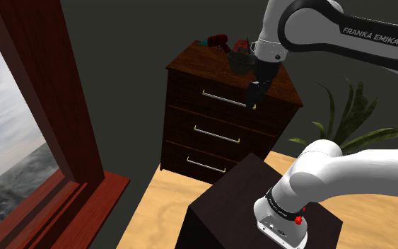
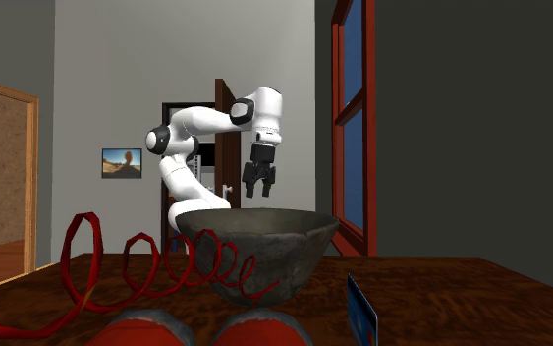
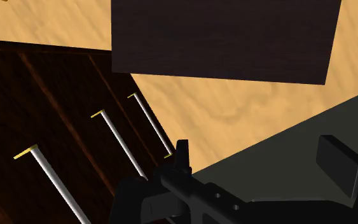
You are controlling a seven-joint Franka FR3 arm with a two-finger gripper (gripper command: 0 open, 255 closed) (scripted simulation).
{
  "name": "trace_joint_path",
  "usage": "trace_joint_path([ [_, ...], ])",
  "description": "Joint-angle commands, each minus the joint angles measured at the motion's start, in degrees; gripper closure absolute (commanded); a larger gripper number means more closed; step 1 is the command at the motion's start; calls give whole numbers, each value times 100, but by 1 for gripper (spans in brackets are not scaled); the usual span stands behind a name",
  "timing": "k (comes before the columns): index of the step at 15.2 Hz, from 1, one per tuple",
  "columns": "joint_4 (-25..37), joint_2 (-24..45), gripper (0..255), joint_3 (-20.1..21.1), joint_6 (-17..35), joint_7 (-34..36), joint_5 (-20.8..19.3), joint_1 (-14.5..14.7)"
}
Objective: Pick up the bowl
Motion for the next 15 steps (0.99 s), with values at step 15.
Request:
trace_joint_path([
  [15, 1884, 2494, 0, -682, 835, -746, -1077, -514],
])
